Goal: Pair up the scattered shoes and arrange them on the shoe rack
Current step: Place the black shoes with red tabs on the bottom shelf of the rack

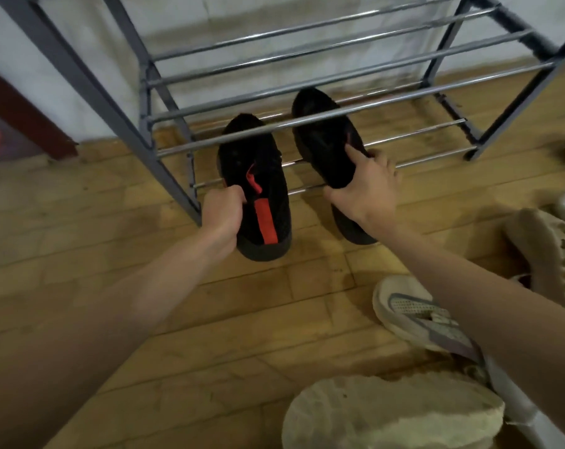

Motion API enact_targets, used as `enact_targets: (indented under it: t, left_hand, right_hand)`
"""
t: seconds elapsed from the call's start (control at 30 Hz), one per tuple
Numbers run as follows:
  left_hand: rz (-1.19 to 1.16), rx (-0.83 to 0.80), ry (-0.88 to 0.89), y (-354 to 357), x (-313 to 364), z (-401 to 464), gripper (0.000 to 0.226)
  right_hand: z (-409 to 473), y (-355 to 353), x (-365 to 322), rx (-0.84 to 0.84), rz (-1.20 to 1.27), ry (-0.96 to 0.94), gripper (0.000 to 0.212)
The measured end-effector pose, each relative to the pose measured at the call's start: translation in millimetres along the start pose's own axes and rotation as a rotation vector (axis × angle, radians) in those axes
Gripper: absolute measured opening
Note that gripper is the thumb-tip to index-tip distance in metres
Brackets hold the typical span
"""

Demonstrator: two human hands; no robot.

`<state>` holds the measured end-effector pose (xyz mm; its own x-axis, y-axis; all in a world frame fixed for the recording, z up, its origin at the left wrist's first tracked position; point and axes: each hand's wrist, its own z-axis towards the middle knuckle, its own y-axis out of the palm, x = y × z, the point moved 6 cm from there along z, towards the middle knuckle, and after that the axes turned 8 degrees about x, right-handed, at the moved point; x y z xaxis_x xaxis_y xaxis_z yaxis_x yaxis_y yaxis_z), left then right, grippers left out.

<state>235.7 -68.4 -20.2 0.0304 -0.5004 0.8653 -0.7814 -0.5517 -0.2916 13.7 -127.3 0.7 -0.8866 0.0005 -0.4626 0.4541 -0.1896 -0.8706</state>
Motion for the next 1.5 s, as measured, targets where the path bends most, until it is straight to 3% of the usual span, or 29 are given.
enact_targets:
  t: [0.07, 0.3, 0.47, 0.6, 0.7, 0.8, 0.93, 1.03, 1.23, 1.5]
  left_hand:
    - [0.029, -0.005, 0.040, 1.1, 4.0, 12.3, 0.003]
    - [0.106, 0.048, 0.105, -4.0, -4.7, 34.0, 0.015]
    - [0.078, 0.066, 0.154, -14.1, -13.8, 27.0, 0.011]
    - [-0.005, 0.088, 0.134, -18.6, -23.1, 11.5, 0.007]
    - [-0.046, 0.107, -0.007, -21.9, -44.3, 3.3, 0.027]
    - [-0.032, -0.030, -0.174, -15.0, -66.1, -2.1, 0.050]
    - [-0.276, -0.250, -0.347, -1.9, -70.1, -14.1, 0.045]
    - [-0.469, -0.296, -0.322, -3.9, -60.2, -15.6, 0.044]
    - [-0.529, -0.194, -0.242, -15.6, -45.5, -3.6, 0.029]
    - [-0.424, -0.011, -0.235, -32.3, -43.4, 33.5, 0.041]
  right_hand:
    - [9.7, 13.3, -14.0, -0.020, 0.022, -0.033, 0.073]
    - [12.7, 45.7, -27.9, -0.038, -0.050, -0.097, 0.060]
    - [-11.3, 43.0, -13.6, -0.123, -0.039, -0.192, 0.093]
    - [-45.9, 37.5, 2.4, -0.088, -0.021, -0.171, 0.115]
    - [-59.9, 40.8, 13.2, -0.098, 0.061, -0.077, 0.119]
    - [-57.0, 42.5, 17.7, -0.085, 0.140, -0.006, 0.112]
    - [-40.8, 42.8, 22.7, -0.095, 0.191, 0.067, 0.100]
    - [-38.9, 43.5, 23.9, -0.052, 0.283, 0.124, 0.089]
    - [-37.5, 45.2, 6.5, 0.034, 0.396, 0.117, 0.078]
    - [-16.3, 54.1, -52.4, 0.093, 0.481, 0.099, 0.087]
